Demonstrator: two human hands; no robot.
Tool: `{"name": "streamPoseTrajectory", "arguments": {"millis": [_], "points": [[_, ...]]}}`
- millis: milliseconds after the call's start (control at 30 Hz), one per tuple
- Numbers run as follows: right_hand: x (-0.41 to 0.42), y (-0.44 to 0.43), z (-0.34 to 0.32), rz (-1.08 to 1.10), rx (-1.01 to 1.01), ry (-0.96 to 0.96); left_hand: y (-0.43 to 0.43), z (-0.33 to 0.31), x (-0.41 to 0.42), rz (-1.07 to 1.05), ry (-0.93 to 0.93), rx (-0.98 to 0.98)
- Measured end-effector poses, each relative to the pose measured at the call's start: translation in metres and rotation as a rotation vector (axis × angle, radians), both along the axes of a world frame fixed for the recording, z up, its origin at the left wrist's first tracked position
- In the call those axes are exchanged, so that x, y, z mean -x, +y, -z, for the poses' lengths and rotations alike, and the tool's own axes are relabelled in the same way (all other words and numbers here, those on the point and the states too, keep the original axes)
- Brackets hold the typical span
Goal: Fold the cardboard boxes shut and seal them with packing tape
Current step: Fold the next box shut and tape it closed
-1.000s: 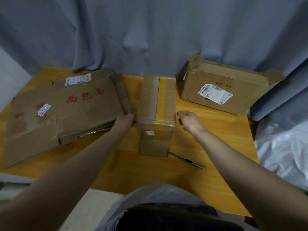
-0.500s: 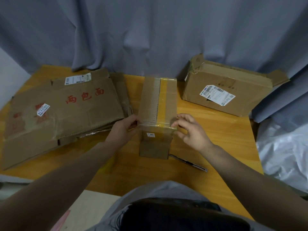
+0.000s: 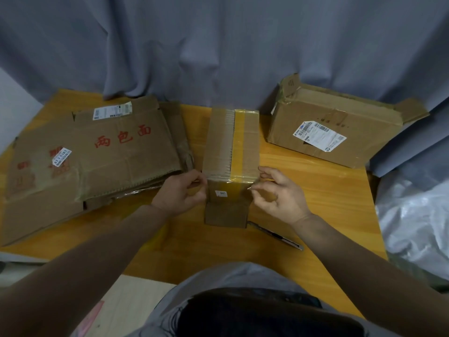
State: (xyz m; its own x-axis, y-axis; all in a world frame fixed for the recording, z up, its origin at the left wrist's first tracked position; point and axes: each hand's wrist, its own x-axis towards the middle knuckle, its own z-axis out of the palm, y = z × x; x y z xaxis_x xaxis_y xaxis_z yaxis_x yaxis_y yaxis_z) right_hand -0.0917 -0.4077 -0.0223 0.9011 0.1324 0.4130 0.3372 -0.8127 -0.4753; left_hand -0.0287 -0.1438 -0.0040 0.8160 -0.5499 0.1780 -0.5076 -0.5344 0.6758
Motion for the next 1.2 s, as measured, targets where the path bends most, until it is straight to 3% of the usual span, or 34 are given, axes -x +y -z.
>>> {"name": "streamPoseTrajectory", "arguments": {"millis": [200, 300, 367, 500, 600, 767, 867, 1200], "points": [[-0.015, 0.005, -0.011, 0.085, 0.149, -0.054, -0.001, 0.002, -0.012, -0.056, -0.207, -0.164], [-0.024, 0.004, -0.01, 0.051, 0.155, 0.03, -0.004, -0.005, -0.021, -0.129, -0.299, -0.25], [-0.031, 0.002, -0.007, -0.015, 0.16, 0.079, -0.005, -0.008, -0.031, -0.103, -0.278, -0.273], [-0.042, -0.002, -0.006, -0.067, 0.157, 0.053, -0.011, -0.006, -0.056, 0.206, -0.137, -0.334], [-0.046, -0.003, -0.001, -0.116, 0.165, 0.036, -0.02, 0.001, -0.062, 0.244, -0.103, -0.357], [-0.05, -0.002, 0.011, -0.141, 0.232, -0.028, -0.025, 0.015, -0.057, 0.187, -0.464, -0.336], [-0.055, -0.004, 0.011, -0.119, 0.306, -0.093, -0.036, 0.018, -0.054, 0.137, -0.585, -0.387], [-0.061, 0.014, 0.009, 0.018, 0.282, -0.103, -0.045, 0.032, -0.048, 0.037, -0.664, -0.397]]}}
